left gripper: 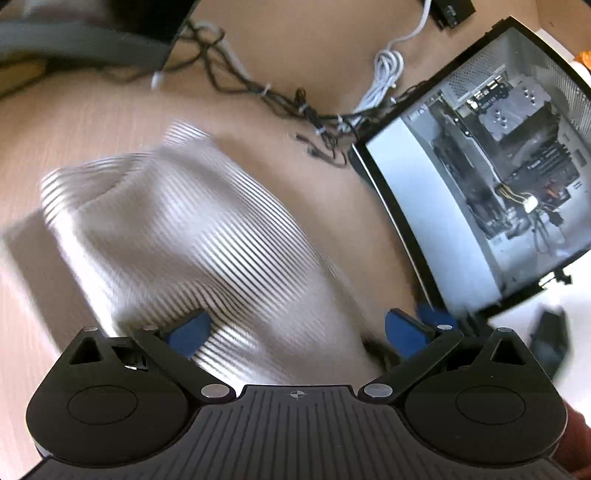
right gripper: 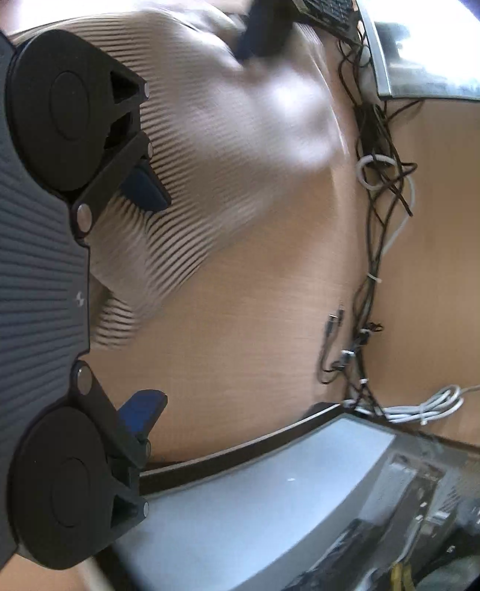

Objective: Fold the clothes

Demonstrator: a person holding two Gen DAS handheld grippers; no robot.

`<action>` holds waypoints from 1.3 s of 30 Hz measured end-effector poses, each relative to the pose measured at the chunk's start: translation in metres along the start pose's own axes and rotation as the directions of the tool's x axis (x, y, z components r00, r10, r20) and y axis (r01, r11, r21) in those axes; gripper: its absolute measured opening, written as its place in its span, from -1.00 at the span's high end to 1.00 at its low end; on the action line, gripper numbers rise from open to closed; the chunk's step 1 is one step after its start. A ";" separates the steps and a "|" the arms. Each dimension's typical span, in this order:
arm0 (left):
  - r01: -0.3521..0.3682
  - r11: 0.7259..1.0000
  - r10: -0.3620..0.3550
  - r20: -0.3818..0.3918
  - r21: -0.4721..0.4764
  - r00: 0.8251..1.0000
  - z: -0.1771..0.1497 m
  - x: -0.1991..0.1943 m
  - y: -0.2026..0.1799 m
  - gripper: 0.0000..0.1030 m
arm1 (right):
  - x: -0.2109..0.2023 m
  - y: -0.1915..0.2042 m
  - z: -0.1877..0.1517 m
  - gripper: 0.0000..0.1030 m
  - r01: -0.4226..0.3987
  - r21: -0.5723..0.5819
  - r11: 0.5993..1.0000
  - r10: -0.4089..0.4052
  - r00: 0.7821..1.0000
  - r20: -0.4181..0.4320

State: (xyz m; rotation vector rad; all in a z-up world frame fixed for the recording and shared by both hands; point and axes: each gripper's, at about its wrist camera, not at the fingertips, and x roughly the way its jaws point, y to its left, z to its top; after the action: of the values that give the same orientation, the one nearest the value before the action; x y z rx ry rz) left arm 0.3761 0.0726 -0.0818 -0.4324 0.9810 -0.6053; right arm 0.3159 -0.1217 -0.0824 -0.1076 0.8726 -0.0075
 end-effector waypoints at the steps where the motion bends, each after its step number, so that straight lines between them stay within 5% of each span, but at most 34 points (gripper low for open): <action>1: -0.007 1.000 0.007 0.012 0.020 1.000 0.004 0.003 -0.002 -1.00 | -0.005 0.004 -0.005 -1.00 -0.011 0.001 1.000 0.011 1.000 -0.007; 7: -0.050 0.994 0.049 0.017 0.094 0.999 0.013 0.010 -0.018 -1.00 | -0.039 0.031 -0.003 -1.00 -0.069 -0.158 0.985 0.071 0.997 0.008; 12: 0.079 0.991 -0.076 -0.030 0.110 0.997 -0.010 -0.033 -0.010 -1.00 | -0.047 0.030 0.004 -1.00 -0.030 -0.157 0.987 0.041 0.997 0.067; 15: 0.172 0.984 -0.167 -0.086 0.052 0.982 -0.031 -0.044 0.002 -1.00 | -0.033 0.034 -0.005 -1.00 -0.016 -0.146 0.989 0.020 1.000 0.024; 23: 0.023 0.983 0.005 -0.154 0.181 0.988 -0.061 -0.039 0.002 -0.98 | -0.035 0.045 -0.022 -1.00 0.038 -0.237 0.971 -0.031 0.999 0.031; 30: -0.165 0.941 0.190 -0.056 0.296 0.980 -0.073 -0.069 0.002 -0.98 | -0.067 0.055 -0.019 -1.00 -0.061 -0.187 0.980 0.076 0.994 0.073; 39: -0.199 0.925 0.223 -0.039 0.324 0.974 -0.086 -0.077 0.009 -1.00 | -0.060 0.080 -0.042 -1.00 0.019 -0.130 0.991 -0.021 1.000 -0.012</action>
State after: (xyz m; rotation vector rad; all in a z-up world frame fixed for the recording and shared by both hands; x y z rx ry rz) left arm 0.2720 0.1235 -0.0808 -0.0156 0.9654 -0.5740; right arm 0.2426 -0.0427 -0.0711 -0.2382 0.8850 0.0299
